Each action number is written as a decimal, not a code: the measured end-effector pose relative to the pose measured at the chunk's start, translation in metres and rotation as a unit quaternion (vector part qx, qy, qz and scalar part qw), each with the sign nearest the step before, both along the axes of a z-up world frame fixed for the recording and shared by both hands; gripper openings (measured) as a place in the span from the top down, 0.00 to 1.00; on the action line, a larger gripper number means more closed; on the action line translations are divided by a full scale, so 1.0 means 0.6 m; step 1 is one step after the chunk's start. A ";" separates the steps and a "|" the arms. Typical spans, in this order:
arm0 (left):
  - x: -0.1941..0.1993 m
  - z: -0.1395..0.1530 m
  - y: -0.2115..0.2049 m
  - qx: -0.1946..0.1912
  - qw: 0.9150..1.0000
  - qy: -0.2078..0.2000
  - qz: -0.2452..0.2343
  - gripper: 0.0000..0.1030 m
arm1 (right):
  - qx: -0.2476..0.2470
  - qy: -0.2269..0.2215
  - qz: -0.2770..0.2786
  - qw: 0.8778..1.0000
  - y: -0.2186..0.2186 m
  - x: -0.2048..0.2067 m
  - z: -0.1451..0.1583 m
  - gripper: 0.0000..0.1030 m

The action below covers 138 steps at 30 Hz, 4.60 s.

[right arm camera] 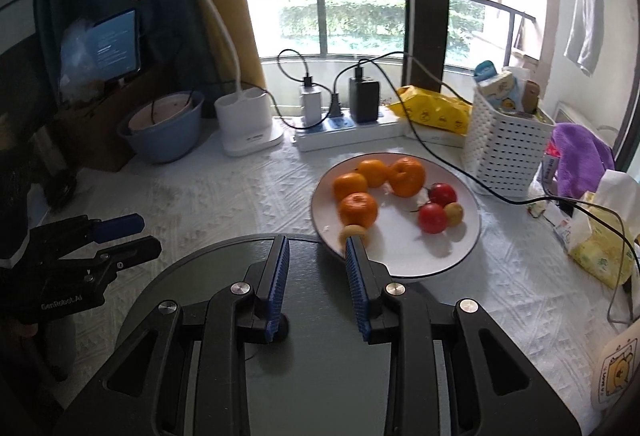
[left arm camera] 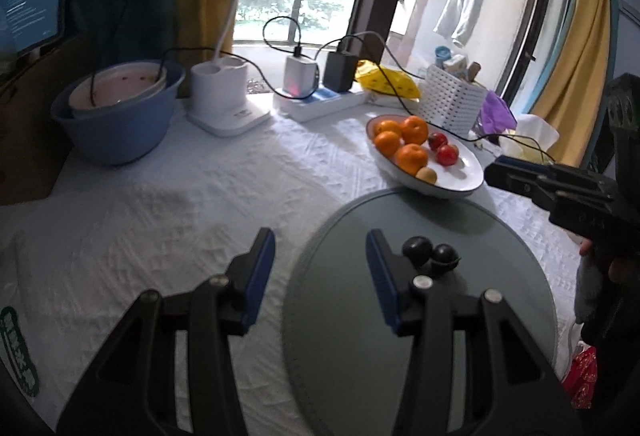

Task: Organize fruits
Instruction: 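Grasp a dark plum with the right tool while the left tool moves back over the mat, then grasp the other dark plum with the left tool while the right tool holds its plum, then carry the plum in the left tool to the plate while the right tool carries its plum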

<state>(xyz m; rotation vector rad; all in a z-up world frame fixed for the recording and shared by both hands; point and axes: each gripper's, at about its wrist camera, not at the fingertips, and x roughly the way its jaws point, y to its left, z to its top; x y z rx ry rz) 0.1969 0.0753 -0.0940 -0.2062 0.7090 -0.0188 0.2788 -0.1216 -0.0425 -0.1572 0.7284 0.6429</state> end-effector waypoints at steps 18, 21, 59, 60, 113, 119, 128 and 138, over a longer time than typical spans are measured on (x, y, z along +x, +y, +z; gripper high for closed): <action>-0.021 -0.032 0.004 -0.008 1.000 0.023 -0.001 0.52 | -0.031 0.077 0.016 0.996 0.025 -0.026 -0.092 0.69; -0.020 -0.032 0.000 -0.006 1.000 0.024 -0.006 0.53 | -0.028 0.084 0.020 0.996 0.025 -0.029 -0.095 0.64; 0.063 -0.020 -0.135 0.031 0.995 0.045 -0.082 0.52 | 0.038 0.089 -0.022 0.995 -0.103 0.003 -0.101 0.70; 0.068 -0.020 -0.137 0.024 0.995 0.046 -0.088 0.52 | 0.039 0.089 -0.024 0.995 -0.106 0.004 -0.101 0.70; 0.086 0.007 -0.139 0.006 0.994 0.041 -0.106 0.75 | 0.041 0.054 -0.037 0.997 -0.131 0.013 -0.067 0.70; 0.098 0.026 -0.154 0.010 0.993 0.024 -0.119 0.75 | 0.040 0.039 -0.048 0.997 -0.149 0.035 -0.055 0.70; 0.135 0.038 -0.173 0.013 0.991 0.012 -0.134 0.75 | 0.037 0.024 -0.045 0.998 -0.153 0.074 -0.041 0.70; 0.194 0.037 -0.196 0.015 0.988 0.004 -0.155 0.75 | 0.047 0.022 -0.043 0.998 -0.148 0.113 -0.038 0.70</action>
